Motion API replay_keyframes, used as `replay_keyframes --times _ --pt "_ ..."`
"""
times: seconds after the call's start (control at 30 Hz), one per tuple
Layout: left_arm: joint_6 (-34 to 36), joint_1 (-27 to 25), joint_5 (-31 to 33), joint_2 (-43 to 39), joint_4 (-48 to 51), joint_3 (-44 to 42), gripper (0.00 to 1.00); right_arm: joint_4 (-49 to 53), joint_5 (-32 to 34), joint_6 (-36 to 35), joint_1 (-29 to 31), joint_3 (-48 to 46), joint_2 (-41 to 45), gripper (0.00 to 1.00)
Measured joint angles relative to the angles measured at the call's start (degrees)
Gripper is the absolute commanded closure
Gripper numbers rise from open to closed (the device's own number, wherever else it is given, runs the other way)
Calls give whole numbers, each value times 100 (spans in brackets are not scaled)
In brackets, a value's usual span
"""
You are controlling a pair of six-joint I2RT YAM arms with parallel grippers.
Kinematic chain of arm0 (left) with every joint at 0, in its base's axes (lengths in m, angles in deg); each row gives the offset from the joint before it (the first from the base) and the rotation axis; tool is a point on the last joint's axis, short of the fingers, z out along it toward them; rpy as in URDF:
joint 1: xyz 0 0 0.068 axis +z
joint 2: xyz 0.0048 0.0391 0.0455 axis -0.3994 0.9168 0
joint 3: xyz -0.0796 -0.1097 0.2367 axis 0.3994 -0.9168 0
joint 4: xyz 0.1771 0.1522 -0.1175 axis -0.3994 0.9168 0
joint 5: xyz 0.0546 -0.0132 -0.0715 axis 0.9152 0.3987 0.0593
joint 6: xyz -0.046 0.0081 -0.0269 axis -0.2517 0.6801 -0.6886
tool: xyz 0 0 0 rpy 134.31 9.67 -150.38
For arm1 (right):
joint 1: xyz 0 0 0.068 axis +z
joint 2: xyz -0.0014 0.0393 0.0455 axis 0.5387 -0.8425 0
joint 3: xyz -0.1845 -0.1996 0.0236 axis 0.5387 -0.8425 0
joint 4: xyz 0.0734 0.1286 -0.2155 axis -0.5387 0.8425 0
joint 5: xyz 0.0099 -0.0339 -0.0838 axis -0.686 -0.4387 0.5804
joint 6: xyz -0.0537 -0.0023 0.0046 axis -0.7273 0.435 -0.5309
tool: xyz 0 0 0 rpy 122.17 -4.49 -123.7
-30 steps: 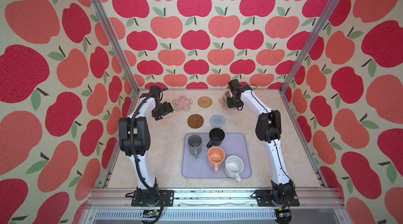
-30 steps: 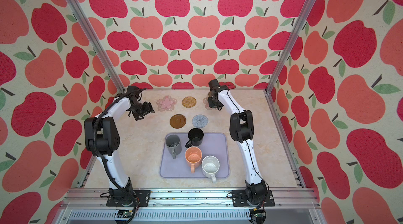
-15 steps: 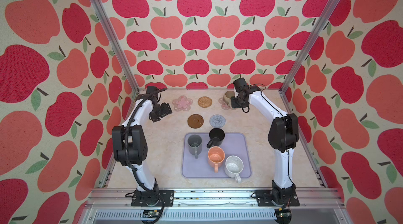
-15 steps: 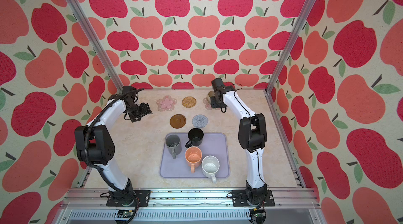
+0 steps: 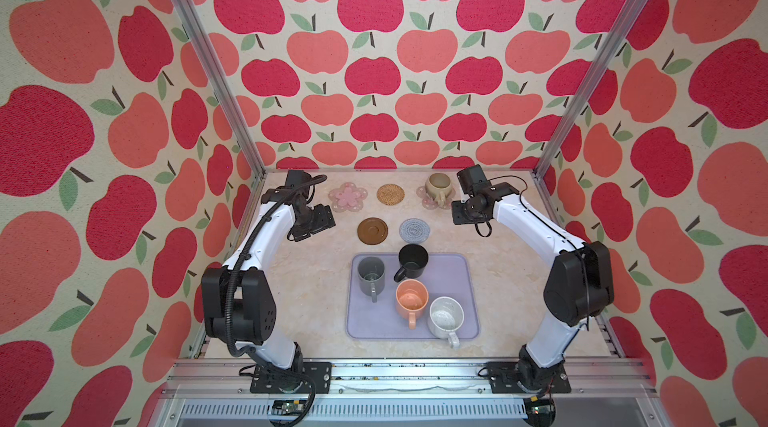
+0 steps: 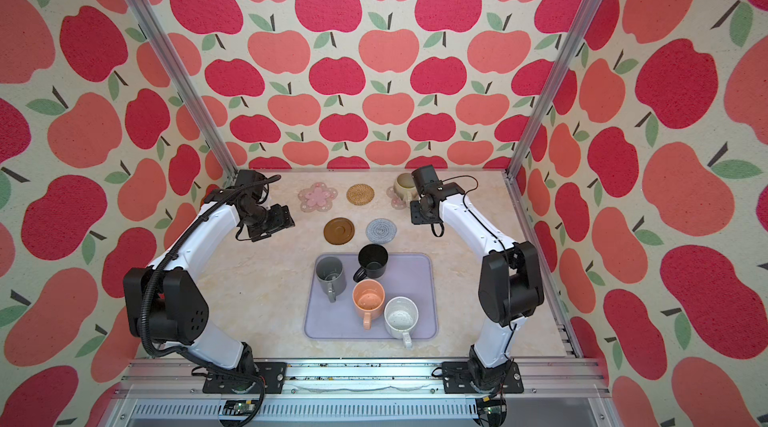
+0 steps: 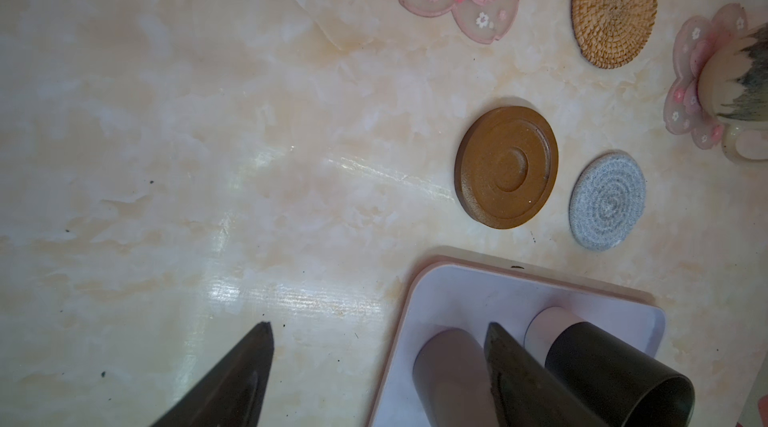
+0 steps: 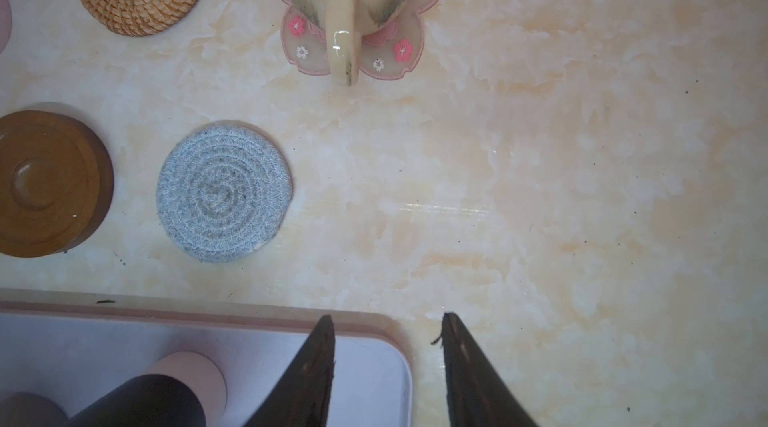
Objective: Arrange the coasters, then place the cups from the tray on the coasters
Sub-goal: 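Draw the right gripper back toward the tray while the left moves over the grey mug, then lower the open left gripper over the rim of the grey mug on the tray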
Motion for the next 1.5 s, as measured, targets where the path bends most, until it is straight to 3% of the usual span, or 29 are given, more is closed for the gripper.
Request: replay_keyframes --times 0.47,0.8,1.17,1.5 --pt "-175 -533 251 -1095 -2 -1071 17 -166 184 297 74 -2184 2317 47" --pt "-173 -881 258 -1139 -63 -1154 17 -153 240 706 79 -3178 3665 45" --pt "-199 -1060 404 -1145 -48 -1434 17 -138 197 898 149 -3359 3744 43" --pt "-323 -1314 535 -1532 175 -1672 19 -531 -42 922 149 -3309 3115 43"
